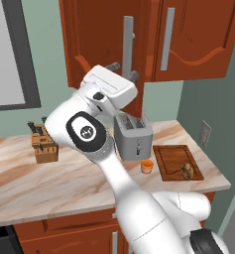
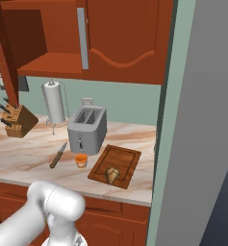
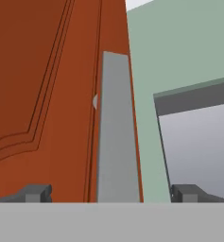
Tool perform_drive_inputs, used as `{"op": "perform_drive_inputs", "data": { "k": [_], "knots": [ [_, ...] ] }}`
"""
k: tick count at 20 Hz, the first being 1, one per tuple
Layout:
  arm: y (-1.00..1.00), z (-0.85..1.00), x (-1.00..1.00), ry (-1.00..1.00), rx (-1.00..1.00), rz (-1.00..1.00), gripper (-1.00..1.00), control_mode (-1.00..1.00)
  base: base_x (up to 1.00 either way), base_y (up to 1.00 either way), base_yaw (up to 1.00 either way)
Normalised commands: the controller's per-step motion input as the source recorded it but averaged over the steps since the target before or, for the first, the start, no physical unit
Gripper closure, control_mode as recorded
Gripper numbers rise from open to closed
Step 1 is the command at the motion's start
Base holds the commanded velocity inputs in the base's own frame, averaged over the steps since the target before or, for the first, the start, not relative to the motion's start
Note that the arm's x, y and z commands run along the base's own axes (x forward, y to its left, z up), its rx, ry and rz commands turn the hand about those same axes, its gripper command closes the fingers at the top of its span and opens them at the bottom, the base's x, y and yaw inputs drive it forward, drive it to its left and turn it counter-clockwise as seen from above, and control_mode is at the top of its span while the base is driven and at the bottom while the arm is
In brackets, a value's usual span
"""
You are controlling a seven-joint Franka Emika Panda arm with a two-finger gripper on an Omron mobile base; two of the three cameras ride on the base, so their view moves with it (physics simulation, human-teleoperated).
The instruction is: Pick the bread, place it on the cutting board, pick the jam, place it on the counter, and close the cabinet.
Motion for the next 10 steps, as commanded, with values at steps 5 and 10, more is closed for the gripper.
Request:
{"op": "perform_drive_inputs", "data": {
  "k": [5, 10],
  "knots": [
    [-0.62, 0.0, 0.12, 0.0, 0.01, 0.09, -1.0, -1.0, 0.0, 0.0, 0.0],
    [-0.65, 0.0, 0.1, 0.0, 0.04, 0.1, -1.0, -1.0, 0.0, 0.0, 0.0]
  ]
}}
